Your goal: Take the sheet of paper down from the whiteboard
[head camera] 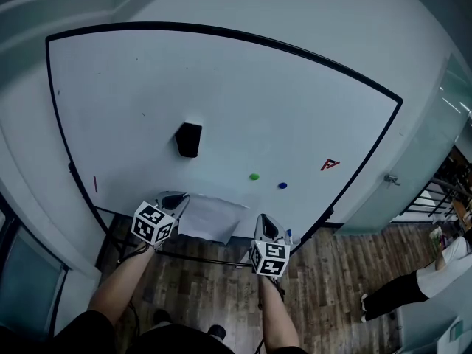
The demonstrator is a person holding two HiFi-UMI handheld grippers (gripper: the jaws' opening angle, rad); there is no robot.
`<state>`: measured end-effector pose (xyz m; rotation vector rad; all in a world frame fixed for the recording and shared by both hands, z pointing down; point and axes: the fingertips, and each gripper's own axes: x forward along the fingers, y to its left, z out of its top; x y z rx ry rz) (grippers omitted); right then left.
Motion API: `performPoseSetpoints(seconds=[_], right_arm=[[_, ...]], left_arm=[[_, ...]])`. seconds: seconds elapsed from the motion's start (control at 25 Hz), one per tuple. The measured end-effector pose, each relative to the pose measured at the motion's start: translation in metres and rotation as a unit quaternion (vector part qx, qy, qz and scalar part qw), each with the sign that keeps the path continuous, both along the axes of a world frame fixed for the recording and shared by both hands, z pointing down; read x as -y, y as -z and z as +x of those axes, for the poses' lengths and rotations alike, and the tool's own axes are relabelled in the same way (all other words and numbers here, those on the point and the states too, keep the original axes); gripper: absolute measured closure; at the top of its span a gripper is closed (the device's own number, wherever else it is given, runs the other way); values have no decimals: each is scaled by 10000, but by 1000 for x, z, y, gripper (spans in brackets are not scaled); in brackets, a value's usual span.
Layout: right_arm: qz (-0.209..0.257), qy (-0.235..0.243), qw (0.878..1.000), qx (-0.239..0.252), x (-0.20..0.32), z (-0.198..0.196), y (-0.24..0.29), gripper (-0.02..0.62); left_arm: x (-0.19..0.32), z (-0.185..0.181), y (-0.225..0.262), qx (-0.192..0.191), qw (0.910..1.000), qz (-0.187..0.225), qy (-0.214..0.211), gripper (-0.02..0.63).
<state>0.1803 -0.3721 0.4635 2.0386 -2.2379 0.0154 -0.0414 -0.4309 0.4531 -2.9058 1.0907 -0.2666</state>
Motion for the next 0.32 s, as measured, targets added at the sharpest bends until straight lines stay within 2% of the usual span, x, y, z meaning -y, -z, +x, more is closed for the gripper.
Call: performPoseSetpoints(seconds=[0.32], right_arm=[[33, 49, 10000, -12, -3, -3, 4, 571]], left_arm=[[-4, 0, 1, 41, 10000, 19, -40, 586]])
